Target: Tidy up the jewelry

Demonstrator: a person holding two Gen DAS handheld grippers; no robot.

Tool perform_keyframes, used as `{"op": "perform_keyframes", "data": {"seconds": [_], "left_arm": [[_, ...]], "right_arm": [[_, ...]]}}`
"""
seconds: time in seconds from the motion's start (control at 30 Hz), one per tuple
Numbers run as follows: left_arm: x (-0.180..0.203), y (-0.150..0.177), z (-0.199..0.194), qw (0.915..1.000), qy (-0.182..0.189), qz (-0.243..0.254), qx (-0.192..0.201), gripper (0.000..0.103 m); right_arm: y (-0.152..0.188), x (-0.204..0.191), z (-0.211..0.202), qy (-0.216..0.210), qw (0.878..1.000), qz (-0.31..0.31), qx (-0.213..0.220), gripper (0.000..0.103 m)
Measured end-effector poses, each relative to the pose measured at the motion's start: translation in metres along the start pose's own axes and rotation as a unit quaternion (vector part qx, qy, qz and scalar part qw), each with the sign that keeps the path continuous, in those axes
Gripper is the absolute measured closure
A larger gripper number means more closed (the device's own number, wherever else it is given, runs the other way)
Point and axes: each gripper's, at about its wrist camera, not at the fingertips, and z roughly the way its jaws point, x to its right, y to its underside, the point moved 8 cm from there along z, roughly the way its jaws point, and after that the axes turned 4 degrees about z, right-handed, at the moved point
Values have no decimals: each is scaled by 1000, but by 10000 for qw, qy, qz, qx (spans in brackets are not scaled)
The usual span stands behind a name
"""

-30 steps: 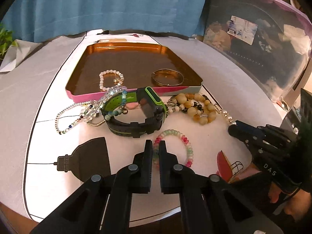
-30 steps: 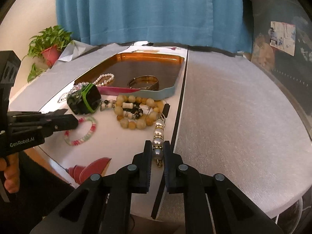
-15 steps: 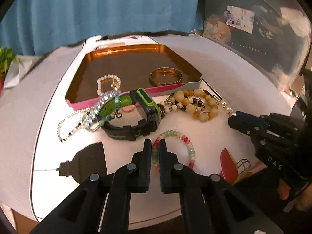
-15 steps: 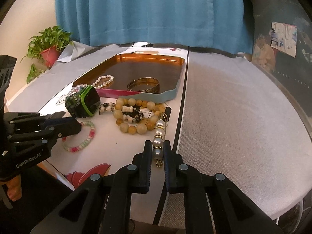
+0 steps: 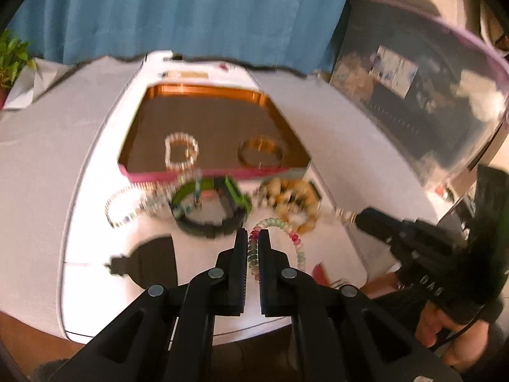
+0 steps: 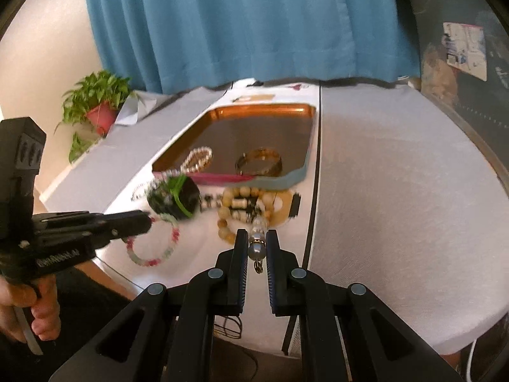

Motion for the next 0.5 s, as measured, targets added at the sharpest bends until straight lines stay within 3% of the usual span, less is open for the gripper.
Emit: {"op": "perform_keyframes", "data": {"seconds": [0.2,0.5], "left_arm": [[-1,-29,-35,9995,29,-8,312,99],[-4,-42,-57,9987,32,-14,506,99]], "right_arm": [[-13,-15,-16,89,9998,-96,123,91],[-52,-41,-45,79,9991,-186,376,91]]}}
